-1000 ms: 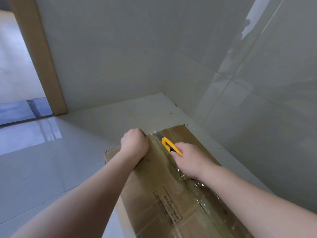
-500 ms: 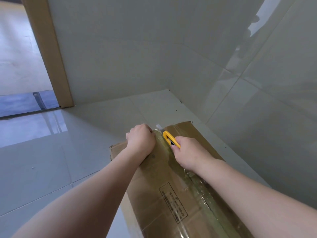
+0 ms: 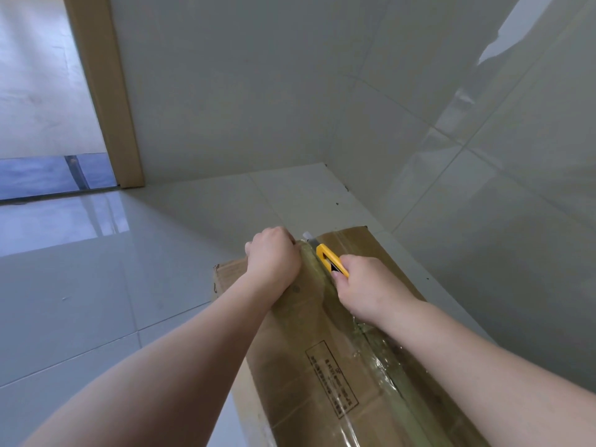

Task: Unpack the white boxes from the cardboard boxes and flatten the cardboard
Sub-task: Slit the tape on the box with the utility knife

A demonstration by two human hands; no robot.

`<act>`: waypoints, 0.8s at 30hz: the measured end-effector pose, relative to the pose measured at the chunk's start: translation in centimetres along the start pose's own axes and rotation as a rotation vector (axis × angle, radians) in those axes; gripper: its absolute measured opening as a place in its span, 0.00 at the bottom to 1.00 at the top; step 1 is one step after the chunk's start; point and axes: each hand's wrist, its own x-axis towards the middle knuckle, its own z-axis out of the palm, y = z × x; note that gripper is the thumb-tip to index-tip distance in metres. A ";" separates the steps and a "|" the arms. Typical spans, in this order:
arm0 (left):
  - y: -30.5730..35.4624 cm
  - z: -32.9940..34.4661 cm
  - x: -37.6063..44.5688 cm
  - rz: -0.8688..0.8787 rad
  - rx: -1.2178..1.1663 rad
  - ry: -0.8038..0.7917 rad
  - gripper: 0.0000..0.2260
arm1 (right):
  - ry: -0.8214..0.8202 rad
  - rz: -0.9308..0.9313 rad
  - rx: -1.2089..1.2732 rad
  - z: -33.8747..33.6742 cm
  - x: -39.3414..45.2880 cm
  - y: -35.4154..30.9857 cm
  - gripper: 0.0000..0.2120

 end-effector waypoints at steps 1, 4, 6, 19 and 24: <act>0.0 0.0 0.0 0.002 0.004 0.004 0.07 | 0.000 0.002 -0.012 -0.1 -0.2 0.0 0.10; -0.1 0.1 -0.1 0.006 -0.004 0.015 0.08 | -0.006 0.007 -0.053 -0.1 -0.1 -0.2 0.11; 0.0 0.1 -0.2 0.008 -0.012 0.020 0.08 | -0.028 0.012 -0.061 -0.2 0.7 -0.6 0.11; -0.2 0.3 0.0 0.031 -0.017 0.029 0.09 | -0.071 0.014 -0.099 -0.7 -0.5 0.6 0.12; -0.3 0.5 0.2 0.028 -0.012 0.046 0.10 | -0.113 0.021 -0.152 -1.1 -2.1 1.2 0.11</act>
